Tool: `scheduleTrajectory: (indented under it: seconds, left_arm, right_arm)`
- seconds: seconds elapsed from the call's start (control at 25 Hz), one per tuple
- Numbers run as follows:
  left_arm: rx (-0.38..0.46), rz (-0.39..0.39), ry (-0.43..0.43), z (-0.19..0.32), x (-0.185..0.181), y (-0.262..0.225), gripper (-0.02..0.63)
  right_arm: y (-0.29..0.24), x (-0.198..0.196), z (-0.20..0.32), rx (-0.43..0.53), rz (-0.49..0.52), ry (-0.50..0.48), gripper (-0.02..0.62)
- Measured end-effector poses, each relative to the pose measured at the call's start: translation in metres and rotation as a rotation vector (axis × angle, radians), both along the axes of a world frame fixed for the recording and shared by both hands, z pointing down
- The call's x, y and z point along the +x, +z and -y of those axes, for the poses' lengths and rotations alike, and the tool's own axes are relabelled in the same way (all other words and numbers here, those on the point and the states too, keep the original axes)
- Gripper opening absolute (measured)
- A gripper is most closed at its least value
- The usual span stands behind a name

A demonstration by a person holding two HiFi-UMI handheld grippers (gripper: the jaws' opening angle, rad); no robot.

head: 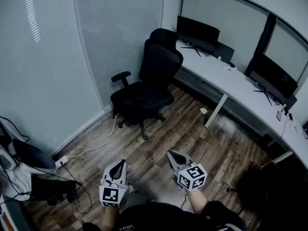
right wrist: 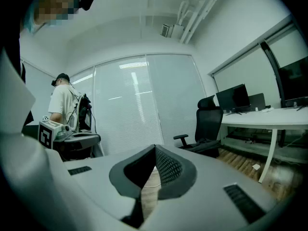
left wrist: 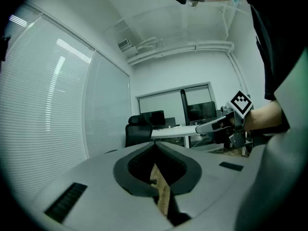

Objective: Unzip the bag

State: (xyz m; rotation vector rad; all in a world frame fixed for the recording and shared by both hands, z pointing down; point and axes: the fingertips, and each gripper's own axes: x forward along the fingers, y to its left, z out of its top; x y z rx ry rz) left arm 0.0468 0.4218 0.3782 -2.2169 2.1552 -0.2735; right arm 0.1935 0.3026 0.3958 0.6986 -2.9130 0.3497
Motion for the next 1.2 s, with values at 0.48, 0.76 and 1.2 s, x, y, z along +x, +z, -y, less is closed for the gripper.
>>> scheduleTrajectory:
  seconds: [0.48, 0.76, 1.2]
  left_arm:
    - [-0.050, -0.038, 0.033, 0.043, -0.028, 0.021, 0.023]
    - [-0.099, -0.044, 0.080, 0.107, -0.078, 0.038, 0.031]
    - [-0.176, -0.072, 0.223, 0.208, -0.151, 0.060, 0.189]
  right_arm:
    - [0.018, -0.033, 0.034, -0.075, 0.032, 0.005, 0.048]
    - [0.028, -0.080, 0.090, -0.090, 0.019, 0.054, 0.059]
    - [0.045, -0.150, 0.175, -0.144, -0.012, 0.180, 0.147]
